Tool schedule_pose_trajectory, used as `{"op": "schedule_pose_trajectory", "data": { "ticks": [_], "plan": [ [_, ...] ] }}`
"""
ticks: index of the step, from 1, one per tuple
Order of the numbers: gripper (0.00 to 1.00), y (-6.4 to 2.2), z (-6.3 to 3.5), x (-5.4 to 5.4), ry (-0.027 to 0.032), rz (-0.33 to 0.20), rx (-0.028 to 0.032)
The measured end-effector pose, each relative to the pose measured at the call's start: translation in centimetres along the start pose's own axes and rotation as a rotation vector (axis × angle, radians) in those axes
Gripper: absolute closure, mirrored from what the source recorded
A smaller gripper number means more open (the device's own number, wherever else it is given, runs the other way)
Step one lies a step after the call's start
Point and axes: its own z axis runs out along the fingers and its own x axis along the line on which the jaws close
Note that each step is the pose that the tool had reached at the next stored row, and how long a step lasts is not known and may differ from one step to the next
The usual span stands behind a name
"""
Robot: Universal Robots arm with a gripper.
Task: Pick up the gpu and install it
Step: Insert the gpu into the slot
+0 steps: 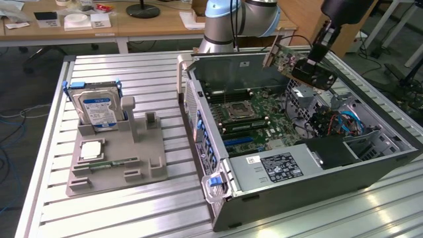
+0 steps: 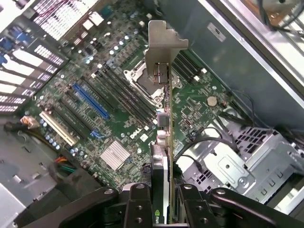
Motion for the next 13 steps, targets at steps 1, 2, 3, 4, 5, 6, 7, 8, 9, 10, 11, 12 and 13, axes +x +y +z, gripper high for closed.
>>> {"op": "schedule_pose_trajectory", "data": {
  "ticks": [1, 2, 3, 4, 5, 6, 7, 8, 9, 10, 11, 12, 13],
  "plan": [
    [0.73, 0.00, 0.00, 0.00, 0.0008, -0.012, -0.0003],
    [0.73, 0.00, 0.00, 0.00, 0.0016, -0.023, -0.0005],
    [0.73, 0.00, 0.00, 0.00, 0.0024, -0.035, -0.0008],
    [0.73, 0.00, 0.00, 0.00, 0.0034, -0.050, -0.0011],
    [0.73, 0.00, 0.01, 0.00, 0.0045, -0.064, -0.0015],
    [0.73, 0.00, 0.00, 0.00, 0.0055, -0.078, -0.0017],
    [0.73, 0.00, 0.01, 0.00, 0.0064, -0.090, -0.0020],
    [0.73, 0.00, 0.01, 0.00, 0.0071, -0.101, -0.0022],
    [0.73, 0.00, 0.01, 0.00, 0.0076, -0.108, -0.0024],
    [0.73, 0.00, 0.01, 0.00, 0.0081, -0.115, -0.0026],
    [0.73, 0.00, 0.02, 0.00, 0.0087, -0.122, -0.0027],
    [0.73, 0.00, 0.02, 0.00, 0.0093, -0.130, -0.0029],
    [0.73, 0.00, 0.02, 0.00, 0.0099, -0.139, -0.0031]
  ]
}}
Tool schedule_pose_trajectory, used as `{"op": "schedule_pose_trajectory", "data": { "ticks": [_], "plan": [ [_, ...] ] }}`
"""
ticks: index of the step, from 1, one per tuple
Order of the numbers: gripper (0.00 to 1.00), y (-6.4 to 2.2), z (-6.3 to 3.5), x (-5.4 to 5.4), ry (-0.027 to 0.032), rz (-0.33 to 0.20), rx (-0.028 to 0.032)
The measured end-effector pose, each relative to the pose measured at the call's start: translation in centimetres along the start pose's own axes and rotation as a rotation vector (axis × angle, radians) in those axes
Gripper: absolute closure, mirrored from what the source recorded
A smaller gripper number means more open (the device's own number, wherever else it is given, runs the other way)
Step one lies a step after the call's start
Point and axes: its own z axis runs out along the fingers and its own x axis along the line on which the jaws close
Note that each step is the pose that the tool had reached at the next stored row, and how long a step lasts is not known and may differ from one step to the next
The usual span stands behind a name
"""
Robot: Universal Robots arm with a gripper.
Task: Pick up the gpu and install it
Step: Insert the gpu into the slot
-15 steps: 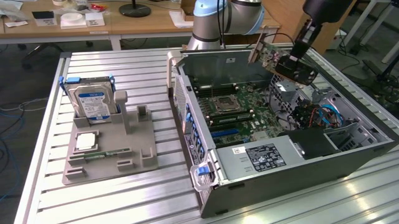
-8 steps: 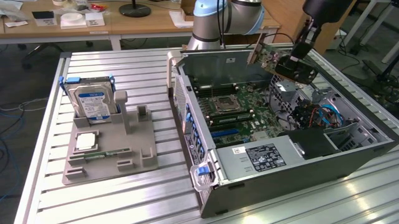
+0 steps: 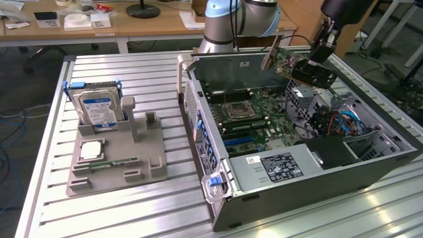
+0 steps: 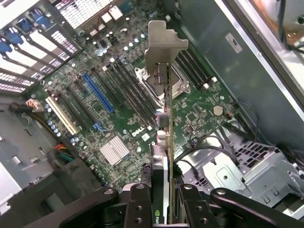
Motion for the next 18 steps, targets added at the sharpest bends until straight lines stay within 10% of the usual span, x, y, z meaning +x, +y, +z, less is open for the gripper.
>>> {"op": "schedule_pose_trajectory", "data": {
  "ticks": [18],
  "plan": [
    [0.73, 0.04, 0.03, 0.04, 0.0168, -0.235, -0.0051]
  ]
}}
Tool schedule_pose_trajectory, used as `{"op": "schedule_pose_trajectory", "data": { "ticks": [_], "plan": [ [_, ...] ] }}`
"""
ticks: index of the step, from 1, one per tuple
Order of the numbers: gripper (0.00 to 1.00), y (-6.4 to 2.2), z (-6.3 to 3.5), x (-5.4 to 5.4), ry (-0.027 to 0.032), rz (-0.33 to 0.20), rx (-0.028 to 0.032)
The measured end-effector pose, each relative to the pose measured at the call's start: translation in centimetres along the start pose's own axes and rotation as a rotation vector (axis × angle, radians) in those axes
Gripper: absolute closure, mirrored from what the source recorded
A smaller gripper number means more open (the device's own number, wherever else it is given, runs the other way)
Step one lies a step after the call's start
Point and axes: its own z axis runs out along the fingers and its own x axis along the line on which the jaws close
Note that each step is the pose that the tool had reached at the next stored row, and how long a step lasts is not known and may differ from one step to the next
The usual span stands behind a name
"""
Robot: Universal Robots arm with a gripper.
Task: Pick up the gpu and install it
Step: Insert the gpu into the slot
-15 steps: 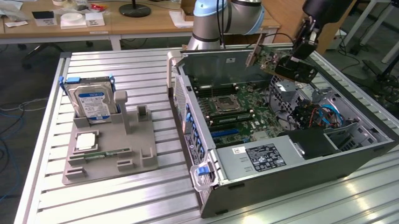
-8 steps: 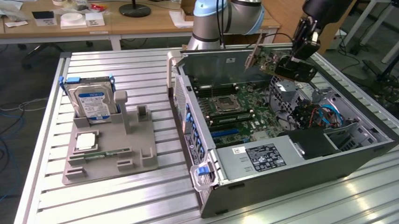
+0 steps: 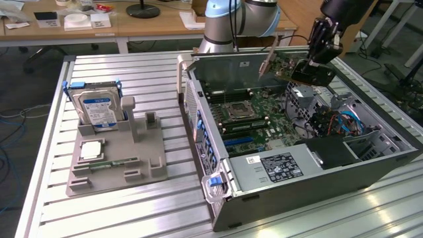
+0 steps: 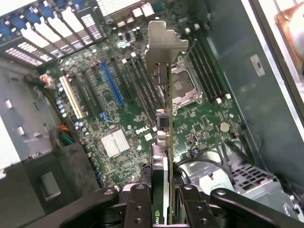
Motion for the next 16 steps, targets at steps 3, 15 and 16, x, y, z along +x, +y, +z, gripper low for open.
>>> {"op": "schedule_pose_trajectory", "data": {
  "ticks": [3, 15, 16],
  "plan": [
    [0.73, 0.00, 0.01, 0.00, 0.0038, -0.052, -0.0011],
    [0.73, 0.00, 0.09, 0.00, 0.0191, -0.266, -0.0058],
    [0.73, -0.01, 0.10, 0.00, 0.0203, -0.283, -0.0061]
  ]
}}
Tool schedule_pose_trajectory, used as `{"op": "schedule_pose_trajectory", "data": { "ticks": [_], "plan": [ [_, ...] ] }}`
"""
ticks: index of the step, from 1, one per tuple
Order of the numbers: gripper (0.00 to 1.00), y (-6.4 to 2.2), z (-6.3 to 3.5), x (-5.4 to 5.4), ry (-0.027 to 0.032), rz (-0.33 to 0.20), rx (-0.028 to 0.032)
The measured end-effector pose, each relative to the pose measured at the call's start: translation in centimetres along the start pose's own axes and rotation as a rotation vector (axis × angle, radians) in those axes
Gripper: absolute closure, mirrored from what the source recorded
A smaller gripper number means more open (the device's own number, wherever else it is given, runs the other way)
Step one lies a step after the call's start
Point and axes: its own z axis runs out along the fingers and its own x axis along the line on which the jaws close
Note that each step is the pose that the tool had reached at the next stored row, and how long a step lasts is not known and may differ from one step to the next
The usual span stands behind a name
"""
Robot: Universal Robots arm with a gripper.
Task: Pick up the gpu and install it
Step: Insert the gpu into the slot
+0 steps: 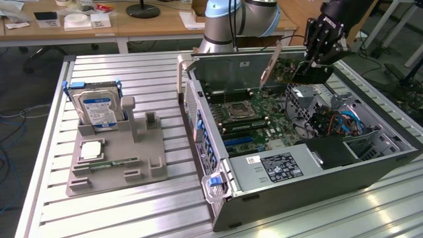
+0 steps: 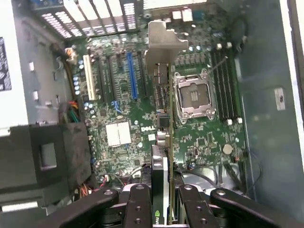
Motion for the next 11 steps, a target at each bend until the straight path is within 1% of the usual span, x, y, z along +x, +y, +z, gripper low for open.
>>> {"op": "schedule_pose_trajectory", "data": {
  "ticks": [11],
  "plan": [
    [0.73, 0.00, 0.06, 0.00, 0.0141, -0.195, -0.0042]
  ]
}}
